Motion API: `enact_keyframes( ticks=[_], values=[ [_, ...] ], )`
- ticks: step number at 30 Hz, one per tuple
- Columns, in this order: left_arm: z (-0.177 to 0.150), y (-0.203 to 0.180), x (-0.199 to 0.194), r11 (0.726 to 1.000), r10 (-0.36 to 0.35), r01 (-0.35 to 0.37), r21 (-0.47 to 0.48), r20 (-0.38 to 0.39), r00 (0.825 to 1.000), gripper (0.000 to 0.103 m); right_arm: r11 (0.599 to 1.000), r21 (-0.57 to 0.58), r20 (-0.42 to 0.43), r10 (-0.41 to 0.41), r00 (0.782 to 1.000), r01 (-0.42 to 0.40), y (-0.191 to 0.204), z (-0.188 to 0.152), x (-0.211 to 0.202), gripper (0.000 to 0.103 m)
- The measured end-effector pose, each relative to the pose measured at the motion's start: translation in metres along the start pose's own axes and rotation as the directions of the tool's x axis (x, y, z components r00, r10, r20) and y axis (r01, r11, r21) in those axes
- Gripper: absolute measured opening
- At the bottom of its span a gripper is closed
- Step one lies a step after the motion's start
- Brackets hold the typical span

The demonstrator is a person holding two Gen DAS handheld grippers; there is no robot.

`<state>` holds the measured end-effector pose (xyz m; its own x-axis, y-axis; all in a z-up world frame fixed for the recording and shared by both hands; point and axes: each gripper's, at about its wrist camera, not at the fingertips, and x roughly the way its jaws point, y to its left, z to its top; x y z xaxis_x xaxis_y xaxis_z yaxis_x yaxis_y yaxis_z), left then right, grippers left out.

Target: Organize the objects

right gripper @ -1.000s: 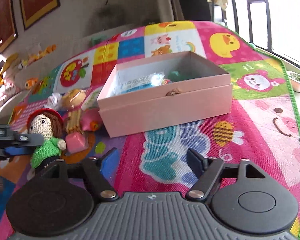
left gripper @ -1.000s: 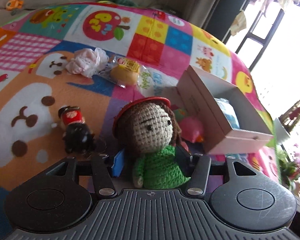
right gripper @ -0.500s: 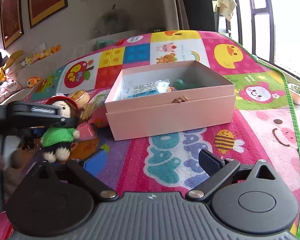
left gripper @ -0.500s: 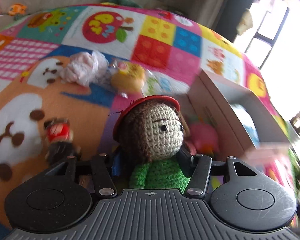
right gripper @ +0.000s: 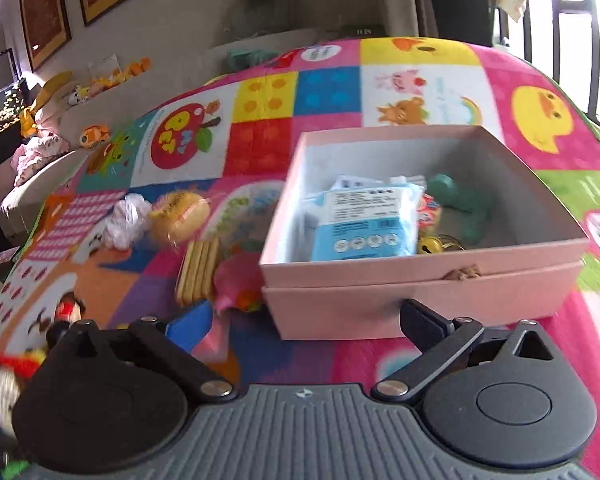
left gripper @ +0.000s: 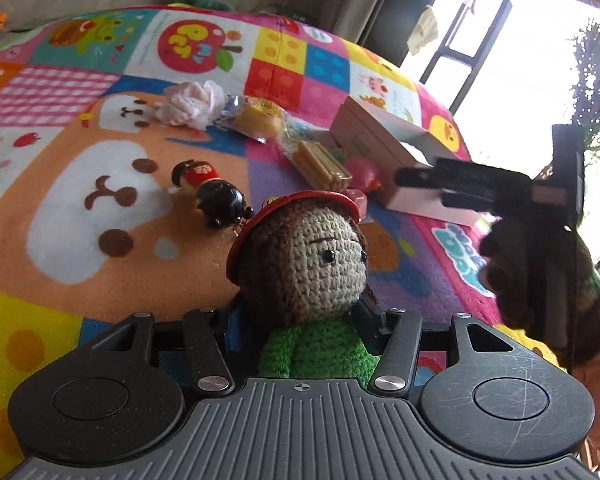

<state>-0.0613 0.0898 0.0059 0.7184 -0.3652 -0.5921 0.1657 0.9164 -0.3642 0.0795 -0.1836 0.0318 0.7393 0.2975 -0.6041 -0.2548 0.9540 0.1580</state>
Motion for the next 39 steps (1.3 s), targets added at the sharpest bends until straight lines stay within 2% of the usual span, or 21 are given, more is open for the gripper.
enact_keyframes(
  ticks=[3, 7, 11, 14, 19, 20, 21, 22, 24, 25, 29, 33, 34, 36, 39],
  values=[
    [0.000, 0.000, 0.000, 1.000, 0.006, -0.006, 0.003, 0.011, 1.000, 0.059, 0.997, -0.077, 0.007, 0.024, 1.000, -0.024, 0.031, 0.001, 0.002, 0.096],
    [0.002, 0.007, -0.003, 0.999, 0.013, -0.012, -0.039, 0.016, 1.000, 0.058, 0.973, -0.222, 0.031, 0.070, 0.997, -0.061, 0.078, 0.002, -0.006, 0.091],
    [0.002, 0.020, -0.015, 0.997, -0.022, 0.022, -0.074, -0.001, 1.000, 0.058, 0.942, -0.303, -0.013, 0.149, 0.989, -0.146, 0.121, 0.030, 0.009, 0.091],
    [0.004, 0.035, -0.025, 0.993, 0.016, -0.014, -0.114, 0.017, 1.000, 0.058, 0.921, -0.347, -0.043, 0.170, 0.984, -0.174, 0.157, 0.060, 0.037, 0.092],
    [0.017, 0.071, -0.027, 0.960, 0.050, -0.022, -0.280, 0.092, 0.995, 0.058, 0.925, -0.362, -0.068, 0.097, 0.993, -0.115, 0.208, 0.099, 0.116, 0.094],
    [0.021, 0.076, -0.023, 0.953, 0.048, -0.018, -0.303, 0.091, 0.995, 0.058, 0.925, -0.368, -0.087, 0.068, 0.994, -0.095, 0.214, 0.103, 0.134, 0.094],
    [0.024, 0.079, -0.019, 0.947, 0.042, -0.012, -0.320, 0.087, 0.995, 0.058, 0.919, -0.388, -0.099, 0.031, 0.995, -0.067, 0.217, 0.104, 0.149, 0.087],
    [0.026, 0.080, -0.014, 0.945, 0.035, -0.005, -0.327, 0.085, 0.996, 0.058, 0.908, -0.417, -0.109, -0.016, 0.994, -0.031, 0.217, 0.103, 0.162, 0.081],
    [0.030, 0.079, -0.008, 0.947, 0.022, 0.007, -0.322, 0.088, 0.996, 0.058, 0.897, -0.442, -0.147, -0.077, 0.986, 0.004, 0.204, 0.102, 0.177, 0.054],
    [0.032, 0.079, -0.004, 0.948, 0.017, 0.013, -0.319, 0.091, 0.996, 0.058, 0.905, -0.425, -0.163, -0.082, 0.983, 0.005, 0.192, 0.101, 0.177, 0.052],
    [0.044, 0.076, 0.015, 0.945, 0.001, 0.030, -0.327, 0.095, 0.995, 0.058, 0.937, -0.347, -0.222, -0.048, 0.974, -0.033, 0.143, 0.087, 0.151, 0.052],
    [0.063, 0.063, 0.043, 0.958, -0.001, 0.023, -0.284, 0.079, 0.997, 0.058, 0.943, -0.304, -0.261, 0.053, 0.964, -0.135, 0.122, 0.073, 0.104, 0.053],
    [0.066, 0.060, 0.048, 0.961, -0.004, 0.026, -0.275, 0.079, 0.997, 0.058, 0.944, -0.291, -0.235, 0.084, 0.968, -0.153, 0.115, 0.071, 0.084, 0.053],
    [0.070, 0.057, 0.059, 0.964, -0.011, 0.032, -0.264, 0.083, 0.996, 0.058, 0.948, -0.271, -0.167, 0.127, 0.978, -0.169, 0.099, 0.066, 0.047, 0.064],
    [0.072, 0.053, 0.063, 0.961, -0.004, 0.031, -0.275, 0.100, 0.995, 0.058, 0.950, -0.279, -0.067, 0.127, 0.990, -0.141, 0.079, 0.045, -0.002, 0.074]
  ],
)
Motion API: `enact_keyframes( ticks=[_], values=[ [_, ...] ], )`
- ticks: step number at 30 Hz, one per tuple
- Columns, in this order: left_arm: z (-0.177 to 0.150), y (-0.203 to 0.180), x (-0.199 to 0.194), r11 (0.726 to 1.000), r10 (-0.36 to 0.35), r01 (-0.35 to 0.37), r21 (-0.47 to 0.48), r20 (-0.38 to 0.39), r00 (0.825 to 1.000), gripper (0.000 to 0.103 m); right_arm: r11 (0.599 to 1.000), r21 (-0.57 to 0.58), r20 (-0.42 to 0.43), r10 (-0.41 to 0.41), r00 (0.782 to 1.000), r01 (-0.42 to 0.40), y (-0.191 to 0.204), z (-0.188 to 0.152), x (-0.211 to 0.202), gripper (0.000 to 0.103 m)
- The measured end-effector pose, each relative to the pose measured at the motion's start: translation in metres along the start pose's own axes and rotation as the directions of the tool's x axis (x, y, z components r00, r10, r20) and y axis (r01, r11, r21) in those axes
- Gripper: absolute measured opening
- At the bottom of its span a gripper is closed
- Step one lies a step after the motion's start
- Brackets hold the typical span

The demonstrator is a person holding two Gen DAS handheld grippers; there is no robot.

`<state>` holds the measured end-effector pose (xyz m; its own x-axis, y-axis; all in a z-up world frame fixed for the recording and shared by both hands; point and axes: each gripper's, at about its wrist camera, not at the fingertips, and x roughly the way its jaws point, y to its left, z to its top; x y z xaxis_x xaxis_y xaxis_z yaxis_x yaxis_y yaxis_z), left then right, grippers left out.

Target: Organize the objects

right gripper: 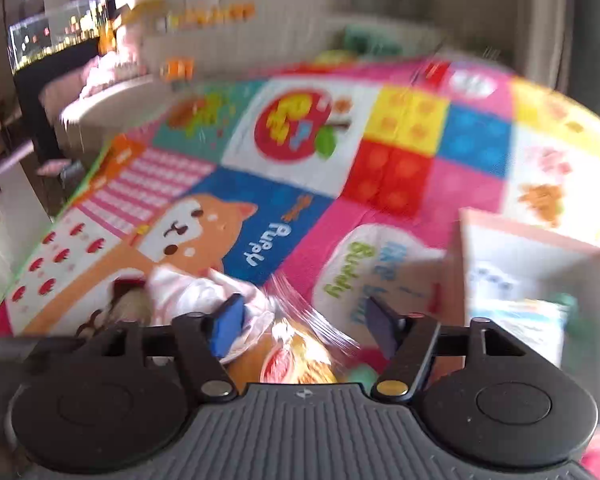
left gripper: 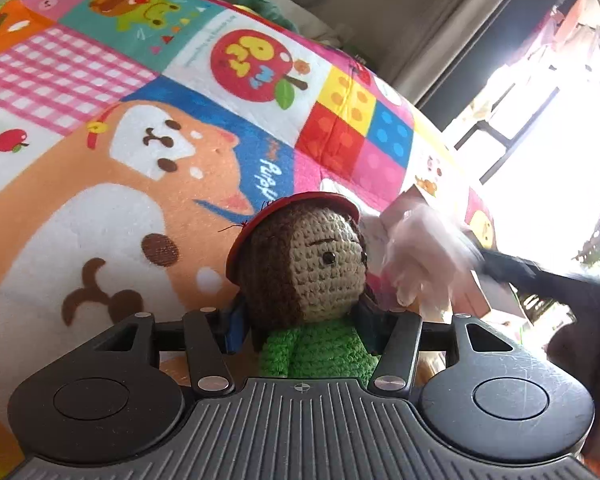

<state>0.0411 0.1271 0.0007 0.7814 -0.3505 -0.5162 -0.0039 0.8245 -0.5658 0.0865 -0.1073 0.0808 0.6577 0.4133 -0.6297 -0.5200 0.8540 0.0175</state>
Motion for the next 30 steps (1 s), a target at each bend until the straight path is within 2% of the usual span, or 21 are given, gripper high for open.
enact_keyframes(
  ticks=[3, 7, 9, 11, 13, 15, 18, 20, 23, 27, 30],
  values=[
    [-0.001, -0.002, -0.008, 1.000, 0.026, -0.026, 0.001, 0.032, 0.999, 0.058, 0.998, -0.014, 0.012, -0.061, 0.998, 0.061, -0.006, -0.035, -0.028, 0.076],
    [-0.001, 0.003, -0.029, 0.994, 0.106, -0.105, -0.020, 0.074, 0.992, 0.058, 0.994, 0.034, -0.064, -0.101, 0.993, 0.103, -0.025, -0.078, -0.036, 0.076],
    [0.001, 0.006, -0.039, 0.990, 0.141, -0.138, -0.040, 0.095, 0.986, 0.058, 0.989, 0.120, -0.104, -0.071, 0.992, 0.083, -0.037, -0.092, -0.034, 0.076],
    [0.005, 0.007, -0.046, 0.988, 0.149, -0.145, -0.053, 0.100, 0.984, 0.058, 0.978, 0.204, -0.092, -0.020, 0.996, 0.039, -0.042, -0.099, -0.035, 0.076],
    [0.007, 0.003, -0.050, 0.989, 0.147, -0.143, -0.041, 0.109, 0.983, 0.058, 0.971, 0.239, -0.082, 0.044, 0.996, -0.023, -0.035, -0.102, -0.031, 0.076],
    [0.008, -0.004, -0.050, 0.991, 0.132, -0.131, -0.021, 0.104, 0.986, 0.058, 0.964, 0.246, -0.073, 0.119, 0.990, -0.097, -0.020, -0.107, -0.028, 0.077],
    [0.004, -0.017, -0.055, 0.993, 0.114, -0.116, 0.016, 0.094, 0.989, 0.058, 0.983, 0.152, -0.052, 0.114, 0.992, -0.105, 0.012, -0.109, -0.027, 0.074],
    [0.000, -0.026, -0.062, 0.993, 0.090, -0.095, 0.066, 0.083, 0.992, 0.058, 0.987, 0.121, -0.038, 0.109, 0.993, -0.104, 0.022, -0.111, -0.032, 0.073],
    [-0.014, -0.036, -0.071, 0.989, 0.048, -0.053, 0.141, 0.038, 0.998, 0.058, 0.998, 0.055, -0.001, 0.005, 1.000, -0.005, 0.031, -0.112, -0.037, 0.073],
    [-0.031, -0.043, -0.074, 0.983, 0.019, -0.007, 0.186, -0.066, 0.998, 0.058, 0.996, 0.074, 0.011, -0.056, 0.998, 0.055, 0.023, -0.107, -0.031, 0.072],
    [-0.045, -0.048, -0.075, 0.970, 0.028, 0.000, 0.243, -0.114, 0.993, 0.058, 0.992, 0.104, 0.070, -0.079, 0.994, 0.072, 0.002, -0.097, -0.043, 0.072]
  ],
)
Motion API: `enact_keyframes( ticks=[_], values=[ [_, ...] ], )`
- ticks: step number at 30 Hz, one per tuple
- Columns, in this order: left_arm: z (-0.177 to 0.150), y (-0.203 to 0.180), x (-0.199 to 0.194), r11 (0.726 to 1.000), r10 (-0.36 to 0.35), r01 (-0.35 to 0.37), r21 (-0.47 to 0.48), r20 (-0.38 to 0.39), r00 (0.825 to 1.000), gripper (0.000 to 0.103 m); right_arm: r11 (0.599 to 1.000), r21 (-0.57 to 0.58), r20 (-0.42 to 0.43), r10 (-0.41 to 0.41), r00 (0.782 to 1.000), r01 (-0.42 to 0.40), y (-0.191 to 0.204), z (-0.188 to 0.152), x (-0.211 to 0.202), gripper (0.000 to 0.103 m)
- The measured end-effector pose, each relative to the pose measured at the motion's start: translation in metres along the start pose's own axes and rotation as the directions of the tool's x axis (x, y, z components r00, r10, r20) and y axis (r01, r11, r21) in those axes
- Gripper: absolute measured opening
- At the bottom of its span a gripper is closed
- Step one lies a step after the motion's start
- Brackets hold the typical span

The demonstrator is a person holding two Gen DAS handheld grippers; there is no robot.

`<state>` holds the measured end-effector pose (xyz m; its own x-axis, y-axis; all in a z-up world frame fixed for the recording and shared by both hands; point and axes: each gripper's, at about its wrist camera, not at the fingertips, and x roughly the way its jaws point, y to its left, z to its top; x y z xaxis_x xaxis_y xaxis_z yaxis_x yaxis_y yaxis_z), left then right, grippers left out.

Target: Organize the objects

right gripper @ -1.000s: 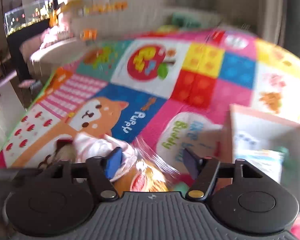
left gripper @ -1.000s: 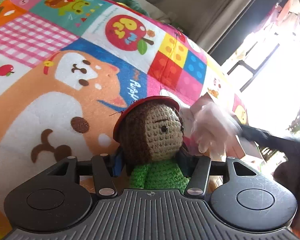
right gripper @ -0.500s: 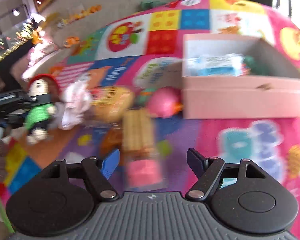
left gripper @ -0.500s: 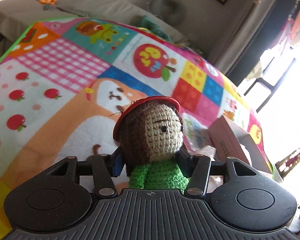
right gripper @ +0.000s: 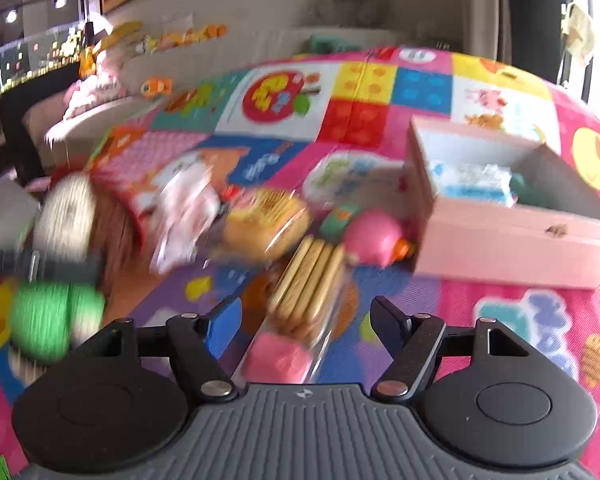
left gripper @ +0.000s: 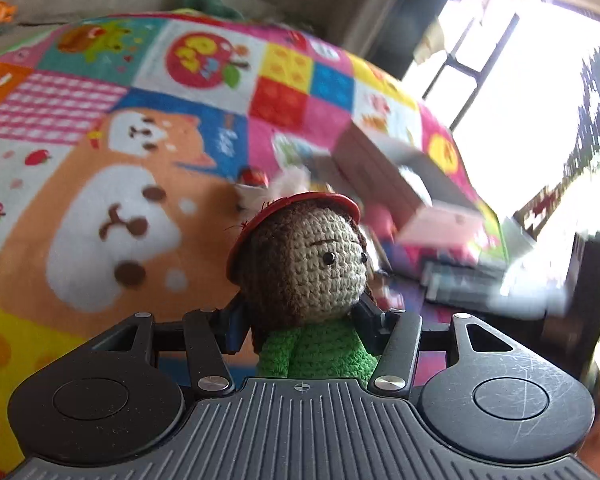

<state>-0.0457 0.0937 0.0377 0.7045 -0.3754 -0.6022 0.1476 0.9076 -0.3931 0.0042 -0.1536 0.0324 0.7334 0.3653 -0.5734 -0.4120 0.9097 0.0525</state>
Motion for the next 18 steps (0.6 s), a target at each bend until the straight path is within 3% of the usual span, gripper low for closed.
enact_keyframes(
  ticks=[4, 7, 9, 10, 13, 16, 18],
  values=[
    [-0.015, -0.008, 0.003, 1.000, -0.010, 0.010, 0.025, -0.036, 0.999, 0.058, 0.983, 0.090, 0.095, -0.170, 0.981, 0.162, -0.057, 0.023, -0.011, 0.072],
    [-0.024, -0.013, 0.009, 0.999, -0.038, 0.039, 0.019, -0.042, 0.998, 0.058, 0.924, 0.220, 0.105, -0.342, 0.934, 0.313, -0.124, 0.034, -0.009, 0.072],
    [-0.026, -0.020, 0.016, 0.996, -0.080, 0.082, 0.039, -0.057, 0.995, 0.058, 0.878, 0.306, 0.087, -0.410, 0.908, 0.368, -0.165, 0.036, -0.008, 0.072],
    [-0.027, -0.024, 0.020, 0.993, -0.100, 0.104, 0.056, -0.069, 0.993, 0.058, 0.865, 0.342, 0.065, -0.412, 0.909, 0.367, -0.183, 0.036, -0.004, 0.072],
    [-0.028, -0.033, 0.031, 0.989, -0.107, 0.116, 0.088, -0.100, 0.989, 0.058, 0.850, 0.428, -0.001, -0.338, 0.941, 0.306, -0.214, 0.033, 0.012, 0.072],
    [-0.027, -0.032, 0.036, 0.992, -0.082, 0.091, 0.082, -0.100, 0.992, 0.058, 0.852, 0.462, -0.013, -0.271, 0.963, 0.246, -0.212, 0.032, 0.022, 0.072],
    [-0.025, -0.028, 0.035, 0.995, -0.073, 0.079, 0.065, -0.092, 0.993, 0.058, 0.862, 0.449, -0.002, -0.265, 0.964, 0.237, -0.197, 0.039, 0.029, 0.081]
  ],
)
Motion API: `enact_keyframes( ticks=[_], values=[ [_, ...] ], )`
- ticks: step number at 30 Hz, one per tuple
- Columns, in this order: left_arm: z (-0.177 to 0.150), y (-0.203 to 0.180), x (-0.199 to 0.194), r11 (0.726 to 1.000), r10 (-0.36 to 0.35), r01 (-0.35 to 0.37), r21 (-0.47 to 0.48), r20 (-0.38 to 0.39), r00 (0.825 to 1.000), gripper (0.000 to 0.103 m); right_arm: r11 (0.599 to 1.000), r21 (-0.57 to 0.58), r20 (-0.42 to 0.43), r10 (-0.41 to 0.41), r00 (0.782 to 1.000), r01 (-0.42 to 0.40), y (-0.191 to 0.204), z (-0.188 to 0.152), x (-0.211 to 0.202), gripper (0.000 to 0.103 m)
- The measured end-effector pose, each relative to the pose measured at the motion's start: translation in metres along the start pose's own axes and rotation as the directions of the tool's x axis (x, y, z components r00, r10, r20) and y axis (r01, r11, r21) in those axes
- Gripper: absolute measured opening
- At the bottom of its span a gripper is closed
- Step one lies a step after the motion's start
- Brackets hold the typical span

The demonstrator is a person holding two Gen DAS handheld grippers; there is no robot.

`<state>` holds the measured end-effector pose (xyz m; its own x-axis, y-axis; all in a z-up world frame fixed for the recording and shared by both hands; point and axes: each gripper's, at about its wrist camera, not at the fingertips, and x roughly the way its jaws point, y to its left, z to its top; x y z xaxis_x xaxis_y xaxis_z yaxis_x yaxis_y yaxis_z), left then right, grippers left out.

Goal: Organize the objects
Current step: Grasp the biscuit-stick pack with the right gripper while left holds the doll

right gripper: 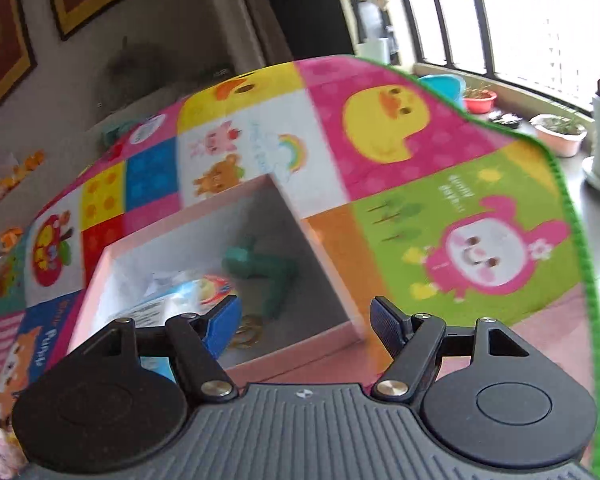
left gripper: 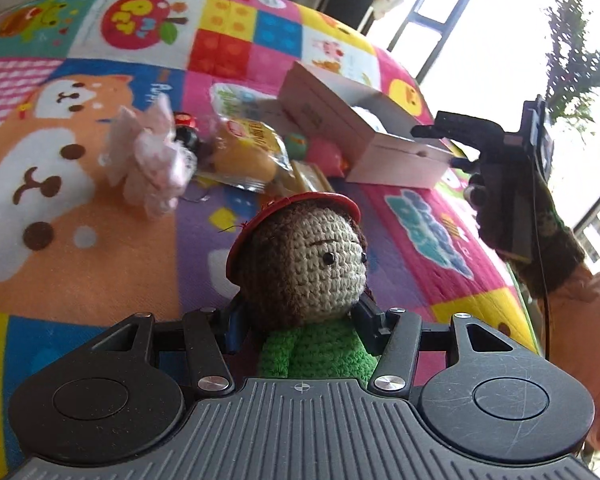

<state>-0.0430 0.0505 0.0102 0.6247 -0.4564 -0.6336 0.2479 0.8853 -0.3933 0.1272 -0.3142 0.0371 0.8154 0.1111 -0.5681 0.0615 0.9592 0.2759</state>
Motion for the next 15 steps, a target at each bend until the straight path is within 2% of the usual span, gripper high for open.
enact_keyframes(
  ticks=[5, 9, 13, 15],
  values=[
    [0.002, 0.010, -0.005, 0.999, 0.034, -0.033, -0.042, 0.019, 0.999, 0.058, 0.993, -0.112, -0.011, 0.033, 0.999, -0.034, 0.027, -0.013, -0.005, 0.083],
    [0.006, 0.023, -0.009, 0.993, 0.082, -0.078, -0.088, 0.044, 0.996, 0.058, 0.973, -0.228, 0.089, -0.017, 0.996, 0.037, 0.054, -0.031, -0.043, 0.083],
    [0.010, 0.029, -0.010, 0.989, 0.099, -0.093, -0.112, 0.052, 0.994, 0.058, 0.946, -0.323, 0.044, 0.038, 0.998, -0.021, 0.086, -0.062, -0.069, 0.084],
    [0.010, 0.029, -0.010, 0.990, 0.100, -0.093, -0.109, 0.052, 0.994, 0.058, 0.921, -0.389, 0.040, 0.050, 0.998, -0.030, 0.106, -0.078, -0.078, 0.084]
  ],
)
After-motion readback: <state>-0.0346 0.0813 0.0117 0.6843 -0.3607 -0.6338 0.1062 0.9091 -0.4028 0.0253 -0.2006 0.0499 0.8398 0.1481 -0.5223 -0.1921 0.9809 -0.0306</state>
